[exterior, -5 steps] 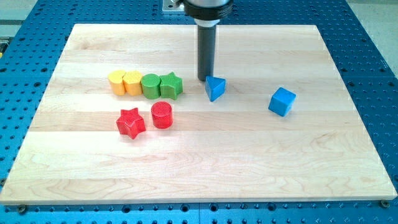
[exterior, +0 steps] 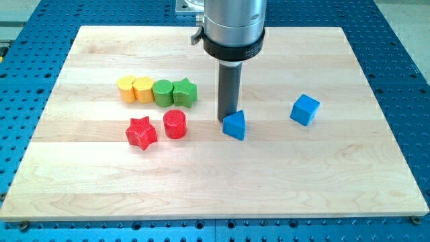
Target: Move the red circle into the red star
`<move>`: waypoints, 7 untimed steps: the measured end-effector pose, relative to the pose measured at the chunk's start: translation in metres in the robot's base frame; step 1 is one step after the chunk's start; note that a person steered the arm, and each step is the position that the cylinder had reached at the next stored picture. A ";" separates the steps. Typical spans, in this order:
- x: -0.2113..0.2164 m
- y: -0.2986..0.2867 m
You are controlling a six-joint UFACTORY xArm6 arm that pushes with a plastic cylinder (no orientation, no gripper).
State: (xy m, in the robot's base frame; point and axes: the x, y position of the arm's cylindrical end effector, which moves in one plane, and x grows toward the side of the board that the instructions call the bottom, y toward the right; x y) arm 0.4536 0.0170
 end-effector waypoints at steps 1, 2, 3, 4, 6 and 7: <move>0.000 -0.028; 0.001 -0.049; 0.001 -0.061; 0.011 -0.065; 0.029 -0.064; 0.022 -0.055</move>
State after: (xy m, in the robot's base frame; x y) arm 0.4751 -0.0381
